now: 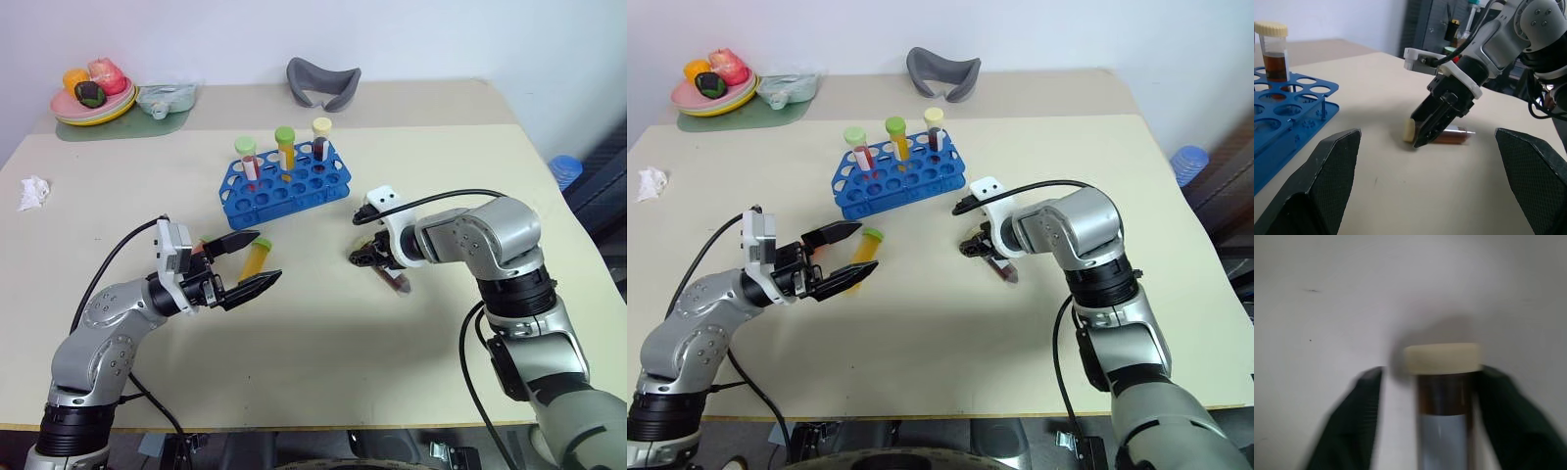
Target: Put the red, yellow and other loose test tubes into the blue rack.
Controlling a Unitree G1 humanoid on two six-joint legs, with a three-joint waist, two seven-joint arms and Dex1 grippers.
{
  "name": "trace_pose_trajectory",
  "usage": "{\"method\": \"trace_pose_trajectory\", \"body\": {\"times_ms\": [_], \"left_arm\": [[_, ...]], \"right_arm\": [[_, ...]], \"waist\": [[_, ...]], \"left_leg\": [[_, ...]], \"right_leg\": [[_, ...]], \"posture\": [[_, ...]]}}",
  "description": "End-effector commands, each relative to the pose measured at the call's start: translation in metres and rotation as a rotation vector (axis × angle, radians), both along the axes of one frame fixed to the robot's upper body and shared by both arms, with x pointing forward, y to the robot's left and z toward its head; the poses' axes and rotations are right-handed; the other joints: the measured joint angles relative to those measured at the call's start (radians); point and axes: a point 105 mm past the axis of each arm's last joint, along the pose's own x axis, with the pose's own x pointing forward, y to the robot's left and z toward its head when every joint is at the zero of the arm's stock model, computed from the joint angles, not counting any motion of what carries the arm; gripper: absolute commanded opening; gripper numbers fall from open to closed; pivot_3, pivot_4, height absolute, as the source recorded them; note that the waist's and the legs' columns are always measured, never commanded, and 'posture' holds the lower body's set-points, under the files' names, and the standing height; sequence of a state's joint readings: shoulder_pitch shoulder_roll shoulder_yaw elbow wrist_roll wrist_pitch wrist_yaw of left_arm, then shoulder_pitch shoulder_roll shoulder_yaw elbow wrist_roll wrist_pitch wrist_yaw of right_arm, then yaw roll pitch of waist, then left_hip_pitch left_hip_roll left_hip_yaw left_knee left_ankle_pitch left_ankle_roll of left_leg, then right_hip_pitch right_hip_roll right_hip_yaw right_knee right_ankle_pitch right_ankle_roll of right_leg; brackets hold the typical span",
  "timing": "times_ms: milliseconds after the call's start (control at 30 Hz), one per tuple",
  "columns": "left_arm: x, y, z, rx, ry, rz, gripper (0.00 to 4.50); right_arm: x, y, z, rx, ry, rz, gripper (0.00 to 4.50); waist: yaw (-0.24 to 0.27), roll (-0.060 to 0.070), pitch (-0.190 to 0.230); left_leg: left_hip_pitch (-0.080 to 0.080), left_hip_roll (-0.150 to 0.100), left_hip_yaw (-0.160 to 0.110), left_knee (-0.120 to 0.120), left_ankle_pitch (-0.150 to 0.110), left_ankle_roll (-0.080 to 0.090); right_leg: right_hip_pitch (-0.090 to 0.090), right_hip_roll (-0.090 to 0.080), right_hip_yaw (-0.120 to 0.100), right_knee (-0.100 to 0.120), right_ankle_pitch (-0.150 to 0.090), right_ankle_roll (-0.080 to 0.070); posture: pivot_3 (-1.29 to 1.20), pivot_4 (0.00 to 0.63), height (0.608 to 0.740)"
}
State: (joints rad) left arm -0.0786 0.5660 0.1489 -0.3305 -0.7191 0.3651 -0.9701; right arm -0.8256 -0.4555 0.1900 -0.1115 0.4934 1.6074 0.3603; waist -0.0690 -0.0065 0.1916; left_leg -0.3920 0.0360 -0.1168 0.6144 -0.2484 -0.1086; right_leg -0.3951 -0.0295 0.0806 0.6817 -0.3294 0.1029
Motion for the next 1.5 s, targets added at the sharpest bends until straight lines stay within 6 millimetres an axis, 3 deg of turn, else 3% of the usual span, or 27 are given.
{"method": "trace_pose_trajectory", "body": {"times_ms": [33, 233, 633, 800, 933, 1200, 1500], "left_arm": [[-0.005, -0.002, 0.008, -0.001, -0.043, -0.011, 4.50], [-0.003, -0.002, 0.009, -0.004, -0.044, -0.012, 4.50], [0.001, 0.002, 0.012, -0.005, -0.048, -0.010, 4.50], [0.001, 0.003, 0.015, 0.001, -0.055, -0.010, 4.50], [0.000, 0.005, 0.015, 0.006, -0.055, -0.002, 4.50], [-0.003, 0.009, 0.019, 0.015, -0.060, 0.021, 4.50], [-0.007, 0.013, 0.023, 0.014, -0.059, 0.050, 4.50]], "right_arm": [[-0.004, 0.000, 0.000, -0.012, -0.008, 0.017, 1.69], [-0.004, -0.004, 0.010, 0.018, -0.049, 0.015, 1.69], [0.047, 0.008, 0.172, 0.712, -0.578, -0.037, 1.69], [0.067, 0.003, 0.192, 0.836, -0.788, -0.115, 1.69], [0.074, 0.010, 0.191, 0.923, -0.875, -0.132, 1.69], [0.093, 0.027, 0.154, 0.937, -0.984, -0.175, 1.69], [0.098, 0.026, 0.125, 0.875, -1.066, -0.189, 1.69]], "waist": [[0.000, 0.000, 0.000], [0.000, 0.000, 0.000], [0.000, 0.001, 0.001], [-0.001, 0.001, 0.001], [-0.005, 0.002, 0.001], [-0.002, 0.002, 0.001], [-0.004, 0.002, 0.002]], "left_leg": [[0.000, 0.000, 0.000, 0.000, 0.000, 0.000], [0.000, 0.000, 0.000, 0.000, 0.000, 0.000], [-0.001, 0.000, 0.000, -0.001, 0.000, 0.000], [-0.001, 0.000, 0.000, -0.001, 0.000, 0.000], [-0.001, 0.000, 0.000, -0.001, 0.000, 0.000], [-0.001, 0.000, 0.000, -0.001, 0.000, 0.000], [-0.001, 0.000, 0.000, -0.001, 0.000, 0.000]], "right_leg": [[0.000, 0.000, 0.000, 0.000, 0.000, 0.000], [0.000, 0.000, 0.000, 0.000, 0.000, 0.000], [-0.001, 0.000, 0.000, 0.000, 0.000, 0.000], [-0.001, 0.000, 0.000, 0.000, 0.000, 0.000], [-0.002, 0.000, 0.000, 0.001, 0.000, 0.000], [-0.002, 0.000, 0.000, 0.001, 0.000, 0.000], [-0.002, 0.000, 0.000, 0.001, 0.000, 0.000]], "posture": [[0.00, 0.150, 0.740], [0.00, 0.150, 0.740], [0.00, 0.150, 0.740], [0.00, 0.150, 0.740], [0.00, 0.150, 0.740], [0.00, 0.150, 0.740], [0.00, 0.150, 0.740]]}}
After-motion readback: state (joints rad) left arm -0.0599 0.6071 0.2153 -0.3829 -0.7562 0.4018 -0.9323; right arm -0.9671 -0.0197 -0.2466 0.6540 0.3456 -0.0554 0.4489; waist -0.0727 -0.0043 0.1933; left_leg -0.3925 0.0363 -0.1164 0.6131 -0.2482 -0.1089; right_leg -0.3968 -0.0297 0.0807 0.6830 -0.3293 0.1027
